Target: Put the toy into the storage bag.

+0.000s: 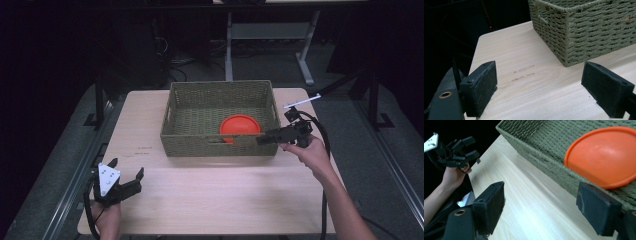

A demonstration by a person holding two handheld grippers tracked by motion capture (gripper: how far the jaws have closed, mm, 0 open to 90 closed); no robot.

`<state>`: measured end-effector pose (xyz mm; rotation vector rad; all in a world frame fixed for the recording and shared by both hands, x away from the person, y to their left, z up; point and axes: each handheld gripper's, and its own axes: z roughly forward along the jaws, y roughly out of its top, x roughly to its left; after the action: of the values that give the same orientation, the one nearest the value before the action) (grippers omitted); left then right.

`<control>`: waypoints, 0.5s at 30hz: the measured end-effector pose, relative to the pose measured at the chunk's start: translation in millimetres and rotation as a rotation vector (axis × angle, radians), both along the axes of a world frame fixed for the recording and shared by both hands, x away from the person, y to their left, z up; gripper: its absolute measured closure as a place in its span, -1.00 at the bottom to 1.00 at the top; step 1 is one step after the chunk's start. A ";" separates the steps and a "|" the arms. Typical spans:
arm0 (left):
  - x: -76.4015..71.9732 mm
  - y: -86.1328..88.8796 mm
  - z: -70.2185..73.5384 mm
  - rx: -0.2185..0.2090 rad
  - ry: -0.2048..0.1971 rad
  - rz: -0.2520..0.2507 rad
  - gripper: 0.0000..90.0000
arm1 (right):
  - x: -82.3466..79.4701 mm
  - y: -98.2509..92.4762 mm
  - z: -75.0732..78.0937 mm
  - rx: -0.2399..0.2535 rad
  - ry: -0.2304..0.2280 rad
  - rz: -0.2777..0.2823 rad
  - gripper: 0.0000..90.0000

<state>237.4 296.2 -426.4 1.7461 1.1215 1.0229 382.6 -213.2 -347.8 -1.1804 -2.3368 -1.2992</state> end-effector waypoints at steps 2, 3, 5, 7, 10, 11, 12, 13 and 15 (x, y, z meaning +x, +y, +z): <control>0.3 0.4 -0.1 -0.004 0.000 0.001 -0.72 | -1.9 0.2 -1.8 0.001 0.007 0.002 -0.51; 0.4 0.5 -0.2 -0.010 0.002 0.003 -0.72 | -2.7 0.3 -2.3 -0.005 0.009 0.004 -0.51; 0.2 0.7 0.0 -0.011 0.005 0.002 -0.72 | -4.3 -0.2 -3.9 -0.006 0.003 0.005 -0.52; -0.3 0.3 0.2 -0.004 -0.001 0.002 -0.72 | -6.1 -1.1 -5.0 -0.003 0.006 0.006 -0.52; 0.1 0.2 0.0 -0.002 0.003 -0.001 -0.72 | -9.4 -2.6 -7.1 0.000 0.005 0.010 -0.52; 0.3 0.1 0.0 -0.004 0.003 -0.001 -0.72 | -10.2 -2.9 -8.3 0.003 0.002 0.009 -0.52; 0.3 0.1 0.0 -0.005 0.003 -0.001 -0.72 | -11.2 -3.8 -9.0 -0.002 0.006 0.012 -0.52; 0.1 0.0 0.0 -0.004 0.003 -0.002 -0.72 | -12.0 -3.9 -10.0 0.000 0.009 0.010 -0.52; -0.2 -0.4 0.0 0.000 0.001 0.000 -0.72 | -13.9 -4.1 -12.0 -0.008 0.004 0.015 -0.52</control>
<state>237.2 295.7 -426.3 1.7468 1.1222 1.0215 368.7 -217.3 -359.8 -1.1648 -2.3458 -1.2826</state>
